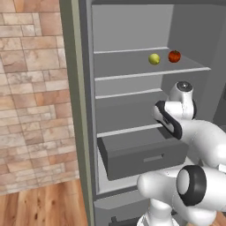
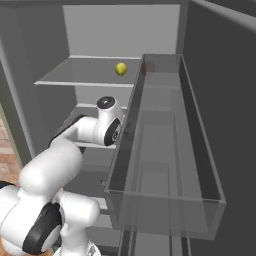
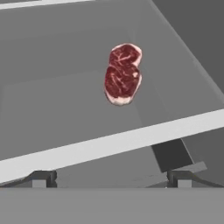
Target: Gather the tomato and lemon from the fridge and place them on a tray on the dining counter. Then gather the steaks from the fridge and place them on the other tray.
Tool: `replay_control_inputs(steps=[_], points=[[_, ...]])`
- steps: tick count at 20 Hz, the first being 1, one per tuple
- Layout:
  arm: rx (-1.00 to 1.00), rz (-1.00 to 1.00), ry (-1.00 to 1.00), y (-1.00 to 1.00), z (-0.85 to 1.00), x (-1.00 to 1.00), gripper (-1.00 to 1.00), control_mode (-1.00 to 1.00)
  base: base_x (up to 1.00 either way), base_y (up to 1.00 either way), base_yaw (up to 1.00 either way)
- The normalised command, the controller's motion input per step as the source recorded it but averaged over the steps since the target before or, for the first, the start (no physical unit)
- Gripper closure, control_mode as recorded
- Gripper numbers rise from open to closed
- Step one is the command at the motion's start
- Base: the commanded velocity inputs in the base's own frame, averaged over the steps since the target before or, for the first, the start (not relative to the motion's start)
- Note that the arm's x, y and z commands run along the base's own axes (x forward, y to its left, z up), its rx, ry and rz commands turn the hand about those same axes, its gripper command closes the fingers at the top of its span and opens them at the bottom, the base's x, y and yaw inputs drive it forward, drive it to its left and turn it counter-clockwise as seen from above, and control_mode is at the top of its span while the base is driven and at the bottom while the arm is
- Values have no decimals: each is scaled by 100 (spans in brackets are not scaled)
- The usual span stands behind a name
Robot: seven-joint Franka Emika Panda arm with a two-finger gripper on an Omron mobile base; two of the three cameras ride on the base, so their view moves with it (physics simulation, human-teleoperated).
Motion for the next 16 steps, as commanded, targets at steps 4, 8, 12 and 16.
replay_control_inputs(steps=[4, 8, 12, 16], points=[[0, -4, 0, -8, -23, 26, -100, -100, 0, 0, 0], [0, -6, 0, -12, -19, 24, -100, -100, 0, 0, 0], [0, -6, 0, -17, -13, 27, -100, -100, 0, 0, 0], [0, -5, 0, -21, -4, 33, -100, -100, 0, 0, 0]])
